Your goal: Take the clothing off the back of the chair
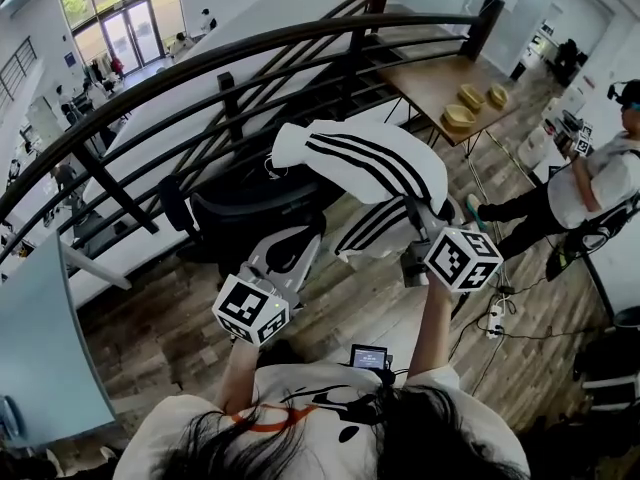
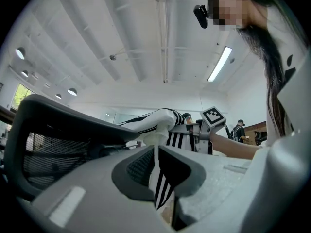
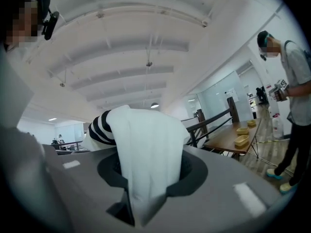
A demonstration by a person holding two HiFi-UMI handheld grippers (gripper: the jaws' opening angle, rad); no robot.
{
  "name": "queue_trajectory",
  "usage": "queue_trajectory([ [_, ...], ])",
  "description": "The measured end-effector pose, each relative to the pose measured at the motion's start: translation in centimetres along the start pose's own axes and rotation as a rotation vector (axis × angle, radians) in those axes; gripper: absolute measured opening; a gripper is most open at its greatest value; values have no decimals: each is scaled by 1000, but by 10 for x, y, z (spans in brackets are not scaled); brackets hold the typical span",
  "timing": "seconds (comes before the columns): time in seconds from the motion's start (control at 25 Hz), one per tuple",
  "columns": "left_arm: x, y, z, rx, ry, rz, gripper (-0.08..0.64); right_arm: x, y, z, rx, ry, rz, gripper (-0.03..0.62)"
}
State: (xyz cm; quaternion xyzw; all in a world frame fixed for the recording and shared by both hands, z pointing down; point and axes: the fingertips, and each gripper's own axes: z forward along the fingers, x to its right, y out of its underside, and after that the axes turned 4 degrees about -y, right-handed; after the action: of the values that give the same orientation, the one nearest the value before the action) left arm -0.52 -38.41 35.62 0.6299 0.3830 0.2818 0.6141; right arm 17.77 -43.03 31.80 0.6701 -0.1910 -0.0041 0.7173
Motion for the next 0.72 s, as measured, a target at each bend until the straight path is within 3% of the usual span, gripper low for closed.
queue_trajectory([
  [0.36,41,5,22,-15,54,1,10,55,-29,-69,88,119,32,175],
  [0.72,88,17,36,-35,130,0,9,95,-18,-143,96,259,50,170],
])
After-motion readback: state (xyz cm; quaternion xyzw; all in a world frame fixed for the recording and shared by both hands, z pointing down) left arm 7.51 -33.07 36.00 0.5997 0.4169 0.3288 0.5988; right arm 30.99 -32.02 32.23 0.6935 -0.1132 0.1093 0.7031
